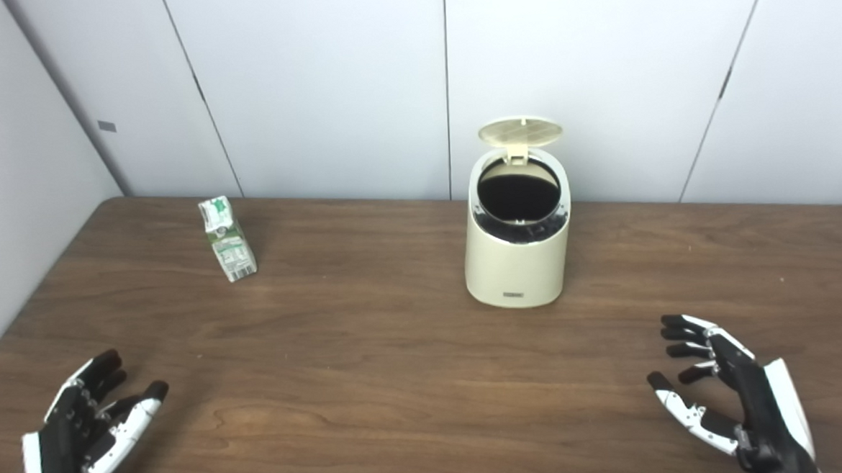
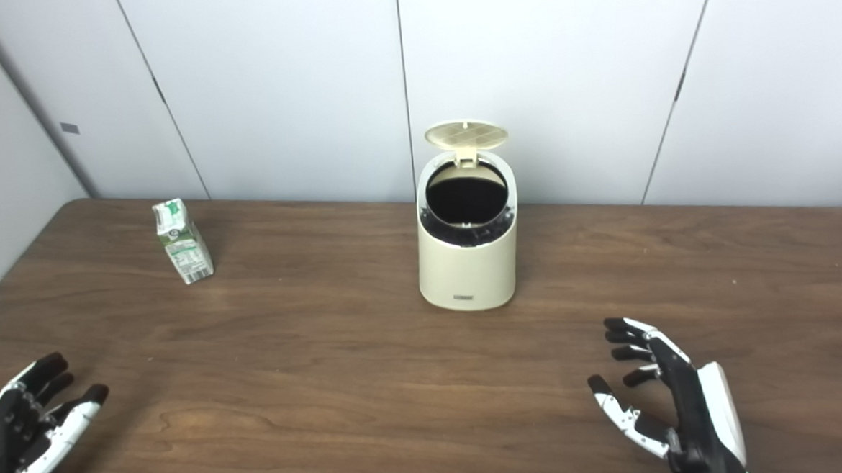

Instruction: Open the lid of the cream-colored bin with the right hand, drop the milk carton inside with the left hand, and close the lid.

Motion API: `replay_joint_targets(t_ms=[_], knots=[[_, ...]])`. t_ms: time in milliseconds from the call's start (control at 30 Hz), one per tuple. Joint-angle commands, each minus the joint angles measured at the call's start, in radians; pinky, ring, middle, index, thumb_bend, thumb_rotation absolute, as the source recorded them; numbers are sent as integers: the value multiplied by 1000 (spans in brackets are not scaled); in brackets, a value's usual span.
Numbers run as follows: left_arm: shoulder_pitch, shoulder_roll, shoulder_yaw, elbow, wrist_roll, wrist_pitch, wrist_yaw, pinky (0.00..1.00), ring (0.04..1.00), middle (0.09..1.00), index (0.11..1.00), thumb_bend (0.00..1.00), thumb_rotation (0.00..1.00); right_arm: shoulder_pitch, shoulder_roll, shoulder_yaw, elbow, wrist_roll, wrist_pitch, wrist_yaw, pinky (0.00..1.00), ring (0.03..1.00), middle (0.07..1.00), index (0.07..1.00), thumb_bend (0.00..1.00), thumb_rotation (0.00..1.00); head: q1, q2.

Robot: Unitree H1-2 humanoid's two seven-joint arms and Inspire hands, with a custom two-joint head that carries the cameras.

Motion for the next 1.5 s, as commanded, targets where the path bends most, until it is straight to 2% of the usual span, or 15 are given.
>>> replay_joint_targets(t_ms=[0, 133, 200, 233, 333, 400, 500, 600, 800, 933, 1100, 1200, 1300, 1400, 1467], knots=[[-37, 89, 31, 199, -1, -125, -14, 949, 912, 882, 865, 722, 116, -25, -6, -14, -24, 18, -28, -2, 541, 684, 727, 726, 167, 5, 2, 1], [-129, 205, 28, 497, -36, -242, -99, 997, 957, 923, 928, 777, 213, -32, -17, -28, -29, 65, -5, 24, 549, 696, 736, 737, 155, 0, 90, -2], [-187, 262, 20, 635, -61, -280, -159, 1000, 965, 928, 938, 915, 309, -39, -20, -40, -15, 103, -11, 34, 548, 694, 742, 742, 145, 0, 140, -12], [-206, 277, 11, 639, -66, -265, -173, 1000, 966, 929, 937, 951, 336, -41, -22, -48, -8, 139, -11, 47, 551, 696, 743, 743, 143, 0, 166, -16], [-214, 276, -27, 497, -24, -168, -151, 917, 905, 879, 855, 996, 423, -49, -22, -73, 4, 259, 2, 94, 649, 763, 779, 760, 136, 8, 227, -33], [-215, 261, -47, 401, 6, -86, -122, 897, 899, 885, 854, 1000, 402, -53, -22, -84, 4, 297, 16, 111, 686, 790, 801, 775, 127, 32, 256, -43], [-225, 231, -62, 264, 46, 43, -84, 859, 886, 884, 848, 1000, 359, -58, -35, -90, 20, 286, 18, 114, 657, 765, 783, 748, 166, 423, 288, -53], [-247, 210, -71, 183, 72, 141, -60, 848, 886, 884, 854, 1000, 333, -66, -45, -101, 45, 303, 9, 124, 650, 762, 779, 745, 181, 525, 322, -62], [-298, 202, -78, 177, 76, 206, -50, 844, 890, 886, 853, 1000, 316, -75, -51, -108, 43, 305, 39, 120, 642, 760, 778, 746, 170, 529, 359, -73], [-325, 203, -94, 147, 112, 285, -34, 764, 854, 867, 859, 1000, 324, -79, -54, -108, 49, 305, 46, 121, 669, 776, 788, 755, 204, 588, 371, -76], [-356, 215, -127, 118, 182, 392, -19, 834, 870, 855, 856, 1000, 360, -80, -46, -109, 34, 309, 70, 120, 677, 786, 796, 758, 190, 542, 379, -81], [-381, 219, -132, 120, 186, 425, -26, 852, 880, 861, 863, 1000, 346, -81, -44, -114, 48, 325, 55, 120, 679, 787, 800, 759, 188, 511, 379, -81], [-409, 226, -135, 115, 181, 461, -43, 773, 866, 870, 869, 1000, 337, -83, -45, -111, 55, 322, 50, 119, 686, 792, 802, 762, 187, 506, 375, -85], [-436, 231, -126, 115, 151, 503, -72, 751, 877, 899, 892, 1000, 283, -83, -44, -108, 50, 315, 53, 117, 674, 787, 797, 757, 184, 509, 368, -84], [-449, 244, -138, 123, 167, 528, -76, 758, 875, 898, 887, 1000, 305, -83, -42, -106, 49, 306, 52, 113, 662, 778, 791, 753, 184, 508, 363, -84]])
